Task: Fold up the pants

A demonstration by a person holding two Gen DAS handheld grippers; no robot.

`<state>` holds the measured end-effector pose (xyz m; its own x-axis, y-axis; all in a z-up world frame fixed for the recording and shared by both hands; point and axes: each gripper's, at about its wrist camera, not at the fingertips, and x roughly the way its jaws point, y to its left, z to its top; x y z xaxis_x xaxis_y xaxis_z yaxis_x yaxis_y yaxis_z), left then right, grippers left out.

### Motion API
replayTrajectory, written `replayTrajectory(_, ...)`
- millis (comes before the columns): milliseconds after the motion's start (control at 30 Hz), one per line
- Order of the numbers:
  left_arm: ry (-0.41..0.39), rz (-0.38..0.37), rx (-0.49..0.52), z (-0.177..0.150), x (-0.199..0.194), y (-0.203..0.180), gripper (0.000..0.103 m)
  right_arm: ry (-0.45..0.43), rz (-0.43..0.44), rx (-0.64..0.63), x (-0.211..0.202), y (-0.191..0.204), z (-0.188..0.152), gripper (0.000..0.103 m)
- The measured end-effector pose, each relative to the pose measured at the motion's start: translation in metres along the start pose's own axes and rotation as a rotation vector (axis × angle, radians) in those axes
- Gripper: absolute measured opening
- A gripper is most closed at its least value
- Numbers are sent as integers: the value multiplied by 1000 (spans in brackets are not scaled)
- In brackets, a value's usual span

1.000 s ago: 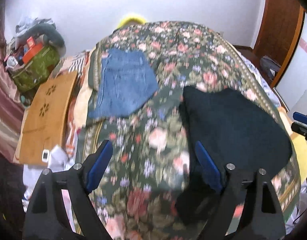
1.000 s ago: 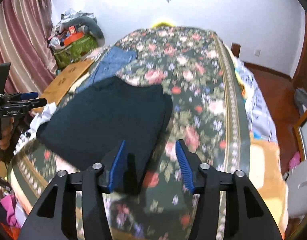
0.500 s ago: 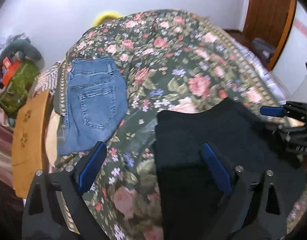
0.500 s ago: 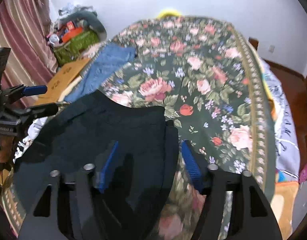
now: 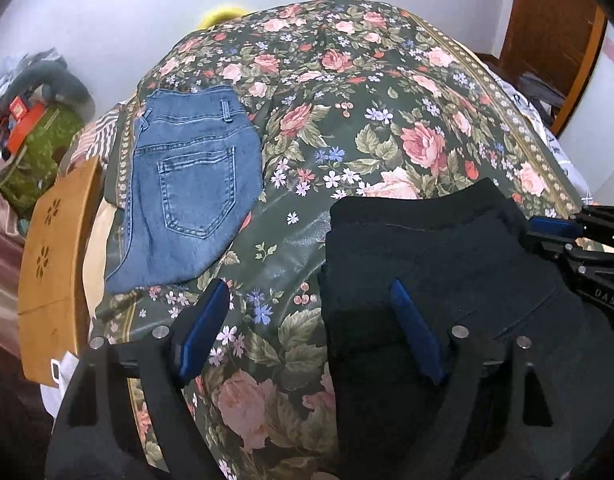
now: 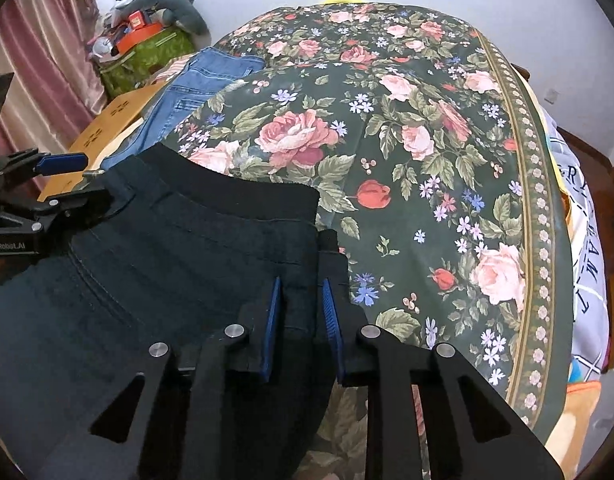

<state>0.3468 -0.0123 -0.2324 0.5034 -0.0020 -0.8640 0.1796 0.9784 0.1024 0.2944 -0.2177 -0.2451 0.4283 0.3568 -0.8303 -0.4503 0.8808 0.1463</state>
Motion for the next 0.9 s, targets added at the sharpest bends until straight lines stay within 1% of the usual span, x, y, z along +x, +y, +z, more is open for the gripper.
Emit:
replayTrajectory(100, -29, 11, 8, -1, -18, 0, 83, -4, -5, 7, -13, -1, 2, 19)
replayTrajectory(233, -109, 32, 9, -5, -52, -2, 83, -56, -26, 14, -45, -3, 4, 22)
replayTrajectory(267, -130, 20, 10, -8, -62, -4, 83, -70, -25, 18, -54, -3, 4, 28)
replayTrajectory(300, -142, 8, 12, -9, -70, -5, 83, -86, -27, 20, -64, -2, 4, 33)
replayTrajectory(367, -158, -7, 13, -12, -81, -9, 84, -130, -27, 21, -79, 2, 2, 49)
replayTrajectory(400, -163, -15, 11, -14, -85, -10, 89, -147, -27, 24, -85, 4, 1, 53)
replayTrajectory(433, -163, -26, 8, -15, -88, -10, 92, -160, -23, 29, -92, 7, -2, 62)
replayTrajectory(467, -156, -39, 1, -17, -89, -10, 95, -166, -15, 34, -96, 9, -5, 68)
replayTrajectory(533, -107, -68, -9, -19, -83, -9, 96, -167, 12, 46, -100, 14, -11, 74)
replayTrajectory(600, -13, -82, -15, -21, -68, -9, 96, -151, 36, 54, -98, 16, -16, 79)
replayTrajectory(700, 87, -110, -27, -26, -45, -8, 96, -92, 61, 67, -84, 17, -26, 79)
replayTrajectory(800, 166, -181, -50, -30, -28, -9, 96, -13, 98, 113, -60, 10, -34, 79)
replayTrajectory(833, 187, -203, -55, -31, -23, -10, 96, 28, 126, 151, -48, 4, -37, 79)
replayTrajectory(900, 216, -228, -59, -30, -15, -13, 96, 70, 182, 205, -35, -2, -43, 79)
